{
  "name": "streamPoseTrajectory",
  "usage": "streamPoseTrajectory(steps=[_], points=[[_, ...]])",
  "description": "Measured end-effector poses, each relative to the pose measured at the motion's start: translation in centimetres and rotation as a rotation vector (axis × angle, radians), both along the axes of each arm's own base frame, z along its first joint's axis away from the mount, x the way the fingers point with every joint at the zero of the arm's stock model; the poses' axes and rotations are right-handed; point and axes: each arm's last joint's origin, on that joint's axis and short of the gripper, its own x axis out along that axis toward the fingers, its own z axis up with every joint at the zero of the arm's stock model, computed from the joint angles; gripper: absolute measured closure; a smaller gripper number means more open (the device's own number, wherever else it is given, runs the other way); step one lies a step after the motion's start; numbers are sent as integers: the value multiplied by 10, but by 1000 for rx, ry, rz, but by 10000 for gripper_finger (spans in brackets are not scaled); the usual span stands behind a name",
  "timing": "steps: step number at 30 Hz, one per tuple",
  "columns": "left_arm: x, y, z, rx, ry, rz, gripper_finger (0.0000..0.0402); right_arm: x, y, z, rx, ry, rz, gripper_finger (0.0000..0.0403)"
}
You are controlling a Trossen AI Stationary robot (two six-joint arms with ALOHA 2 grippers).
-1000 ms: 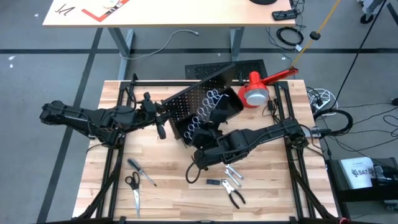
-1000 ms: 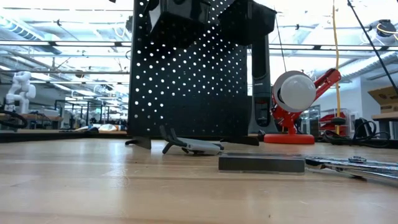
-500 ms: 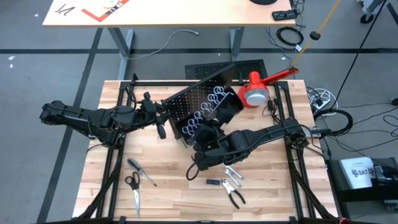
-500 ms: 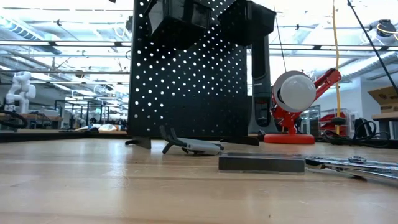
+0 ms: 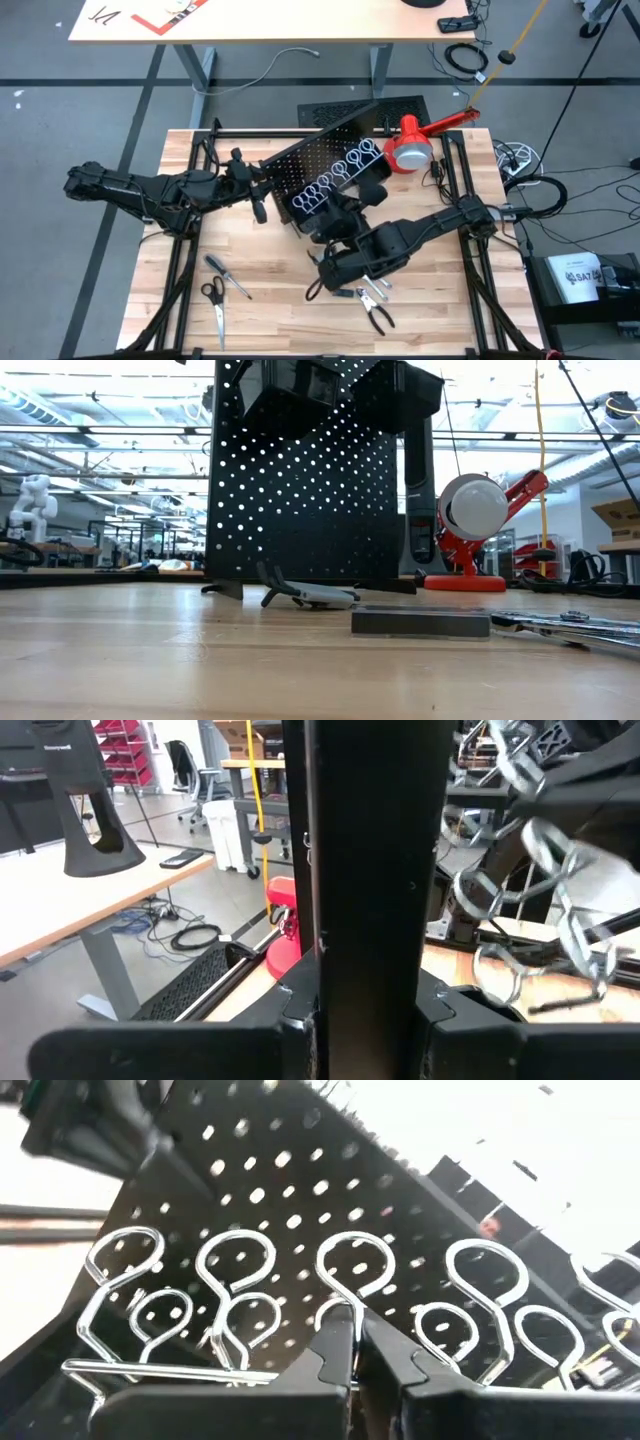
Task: Hang tools onto peg board
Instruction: Assemble the tool holder on the pegboard
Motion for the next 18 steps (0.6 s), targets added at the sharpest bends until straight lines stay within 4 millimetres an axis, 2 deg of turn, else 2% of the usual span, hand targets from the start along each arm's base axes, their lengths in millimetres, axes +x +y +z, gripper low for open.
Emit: streamPoseTrajectory(steps=[5, 18], points=[[0, 0, 0, 0, 0, -6, 332, -6, 15, 5, -75, -78, -21, 402], [1, -2, 0, 16, 15, -108, 332, -25, 29, 22, 70, -345, 17, 402]])
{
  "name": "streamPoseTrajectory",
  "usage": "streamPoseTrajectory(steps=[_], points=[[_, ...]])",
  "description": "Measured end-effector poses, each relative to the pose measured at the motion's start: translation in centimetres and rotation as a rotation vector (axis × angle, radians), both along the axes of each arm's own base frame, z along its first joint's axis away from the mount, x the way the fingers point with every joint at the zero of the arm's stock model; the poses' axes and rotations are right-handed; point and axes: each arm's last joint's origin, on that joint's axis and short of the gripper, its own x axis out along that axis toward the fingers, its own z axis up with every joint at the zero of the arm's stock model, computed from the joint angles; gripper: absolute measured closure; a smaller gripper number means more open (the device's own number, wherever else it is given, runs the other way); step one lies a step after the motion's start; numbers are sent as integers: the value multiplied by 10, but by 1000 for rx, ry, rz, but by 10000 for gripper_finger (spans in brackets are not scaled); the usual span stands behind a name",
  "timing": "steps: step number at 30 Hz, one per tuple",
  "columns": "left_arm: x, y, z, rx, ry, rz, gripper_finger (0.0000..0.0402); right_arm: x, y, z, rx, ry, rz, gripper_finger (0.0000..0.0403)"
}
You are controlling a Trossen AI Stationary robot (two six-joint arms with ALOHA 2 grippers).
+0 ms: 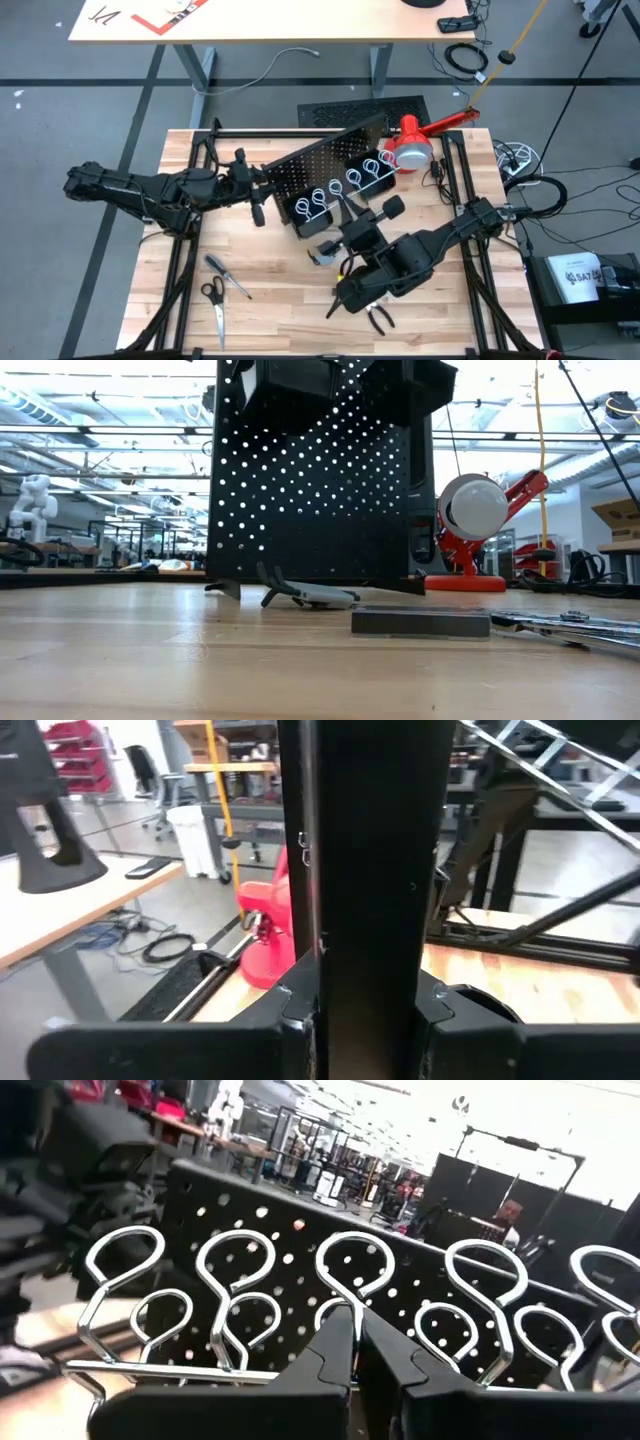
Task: Hang tools onto peg board
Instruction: Assemble the tool holder on the pegboard
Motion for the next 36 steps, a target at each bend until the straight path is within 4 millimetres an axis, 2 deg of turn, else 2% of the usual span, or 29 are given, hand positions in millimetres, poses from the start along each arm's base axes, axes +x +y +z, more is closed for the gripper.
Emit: streamPoseTrajectory(steps=[10, 22, 29, 36], points=[[1, -3, 0, -38, -3, -92, 332, -6, 4, 5, 67, -118, 15, 403], [1, -3, -1, -74, -2, -93, 332, 3, 6, 12, 103, -185, 8, 403], [1, -3, -1, -82, -3, -89, 332, 16, -2, 23, 73, -136, -23, 403], [1, -3, -1, -86, -4, -88, 332, 24, 2, 45, 3, -4, -22, 403]])
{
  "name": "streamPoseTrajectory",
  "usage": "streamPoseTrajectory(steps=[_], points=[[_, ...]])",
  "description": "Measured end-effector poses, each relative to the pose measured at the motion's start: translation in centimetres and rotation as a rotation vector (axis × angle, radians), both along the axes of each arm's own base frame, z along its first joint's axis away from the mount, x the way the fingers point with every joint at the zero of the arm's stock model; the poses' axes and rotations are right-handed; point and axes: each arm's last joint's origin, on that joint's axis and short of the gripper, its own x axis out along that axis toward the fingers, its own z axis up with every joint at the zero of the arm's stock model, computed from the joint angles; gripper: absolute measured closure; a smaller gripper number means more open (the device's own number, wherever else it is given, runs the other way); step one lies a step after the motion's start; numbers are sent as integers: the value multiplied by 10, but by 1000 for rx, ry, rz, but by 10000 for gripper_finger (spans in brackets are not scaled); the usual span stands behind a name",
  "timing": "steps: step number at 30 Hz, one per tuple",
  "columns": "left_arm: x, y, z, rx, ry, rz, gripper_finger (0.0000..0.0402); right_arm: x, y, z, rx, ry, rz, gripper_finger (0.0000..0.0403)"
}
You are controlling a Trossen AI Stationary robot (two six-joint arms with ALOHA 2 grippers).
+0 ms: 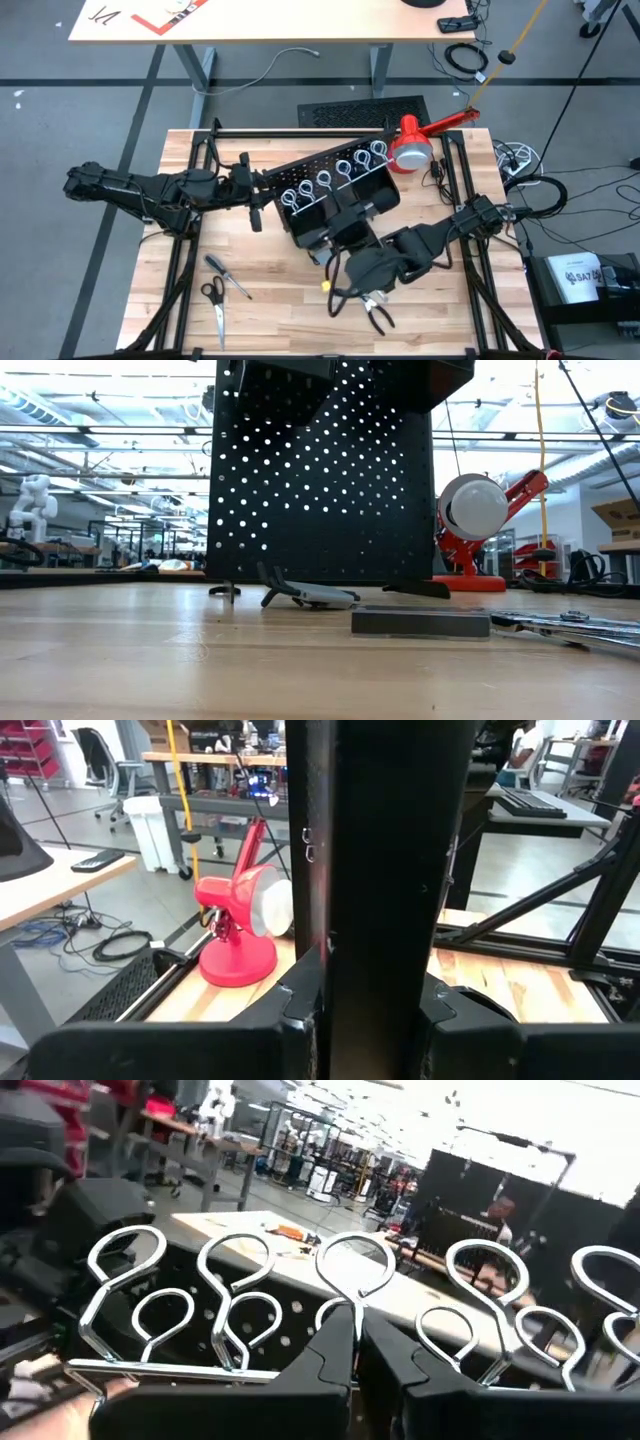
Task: Hang tools onto peg board
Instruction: Assemble the tool holder on the pegboard
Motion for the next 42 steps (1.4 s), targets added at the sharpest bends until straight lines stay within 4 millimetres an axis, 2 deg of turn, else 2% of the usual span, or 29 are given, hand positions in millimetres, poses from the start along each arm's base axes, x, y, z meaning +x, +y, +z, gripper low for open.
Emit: streamPoseTrajectory(steps=[5, 12, 16, 19, 24, 28, 34, 37, 42], points=[[0, 0, 0, -1, -3, 3, 332, 5, 2, 21, -55, 62, 139, 403], [0, 0, 2, 10, -19, 4, 332, 4, 2, 48, -212, 24, 315, 403], [1, 0, 2, 12, -31, 5, 332, 1, 2, 58, -317, 16, 350, 403], [1, 0, 4, 21, -42, 6, 332, -1, 1, 62, -376, 33, 352, 403], [3, 0, 0, 18, -27, 4, 308, -4, 0, 66, -428, 64, 316, 403], [1, 0, 4, 20, -54, 8, 308, -8, -1, 70, -445, 58, 293, 403], [1, 0, 5, 28, -54, 20, 309, -15, -4, 78, -496, -20, 251, 403], [1, 0, 5, 32, -52, 22, 308, -23, -5, 85, -553, -78, 226, 403], [1, 0, 5, 32, -56, 23, 308, -48, -12, 95, -596, -107, 74, 403]])
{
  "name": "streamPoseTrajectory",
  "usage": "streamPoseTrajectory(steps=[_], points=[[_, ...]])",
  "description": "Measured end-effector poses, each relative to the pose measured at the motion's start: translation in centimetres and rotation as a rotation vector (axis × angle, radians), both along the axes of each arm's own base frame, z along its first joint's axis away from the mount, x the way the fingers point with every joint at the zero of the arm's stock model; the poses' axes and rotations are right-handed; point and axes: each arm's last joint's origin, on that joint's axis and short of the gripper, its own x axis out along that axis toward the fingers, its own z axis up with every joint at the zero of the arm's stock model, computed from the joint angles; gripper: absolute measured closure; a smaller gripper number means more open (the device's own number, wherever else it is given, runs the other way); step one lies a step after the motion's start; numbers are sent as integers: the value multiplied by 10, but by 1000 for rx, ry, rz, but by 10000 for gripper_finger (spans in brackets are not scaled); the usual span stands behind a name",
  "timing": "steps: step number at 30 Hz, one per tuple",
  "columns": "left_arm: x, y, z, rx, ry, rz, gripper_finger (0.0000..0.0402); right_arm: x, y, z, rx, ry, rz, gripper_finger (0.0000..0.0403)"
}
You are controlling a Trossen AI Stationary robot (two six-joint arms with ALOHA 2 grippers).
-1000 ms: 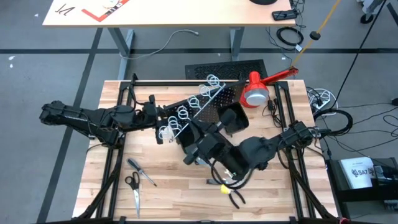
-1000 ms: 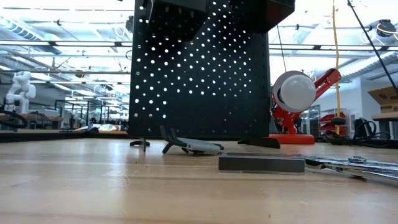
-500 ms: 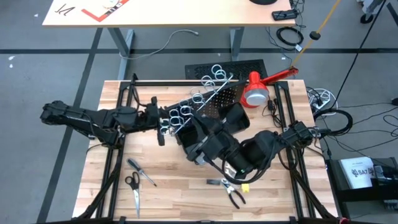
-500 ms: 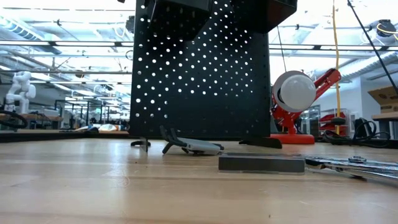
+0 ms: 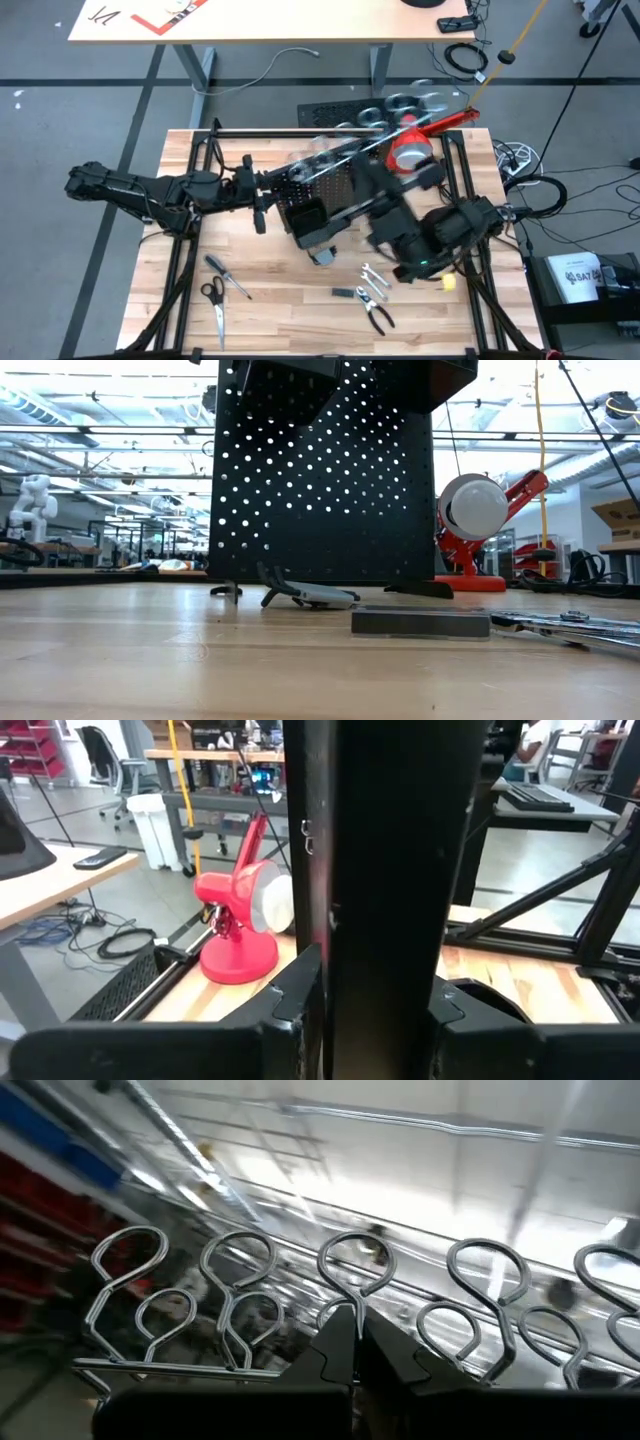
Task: Hang tools onto peg board
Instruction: Assemble the tool holder on the pegboard
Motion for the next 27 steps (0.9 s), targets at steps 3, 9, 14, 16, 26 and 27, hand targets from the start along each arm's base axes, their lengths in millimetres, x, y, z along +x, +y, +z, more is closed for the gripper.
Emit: streamPoseTrajectory(steps=[3, 9, 14, 16, 26, 27], points=[[0, 0, 1, 2, -7, 1, 307, -14, -3, 2, 1, -12, -79, 403], [-6, 1, 7, 9, -47, 8, 307, -37, -2, 0, 34, -40, -178, 403], [-18, 4, 16, 20, -88, 29, 307, -47, 5, -1, 28, -28, -197, 403], [-23, 5, 19, 20, -98, 31, 307, -48, 8, -1, 21, -24, -193, 403], [-39, 7, 29, 9, -162, 27, 307, -37, 19, -13, 15, -9, -172, 403], [-40, 7, 30, 7, -167, 20, 307, -34, 20, -15, 14, -8, -168, 403]])
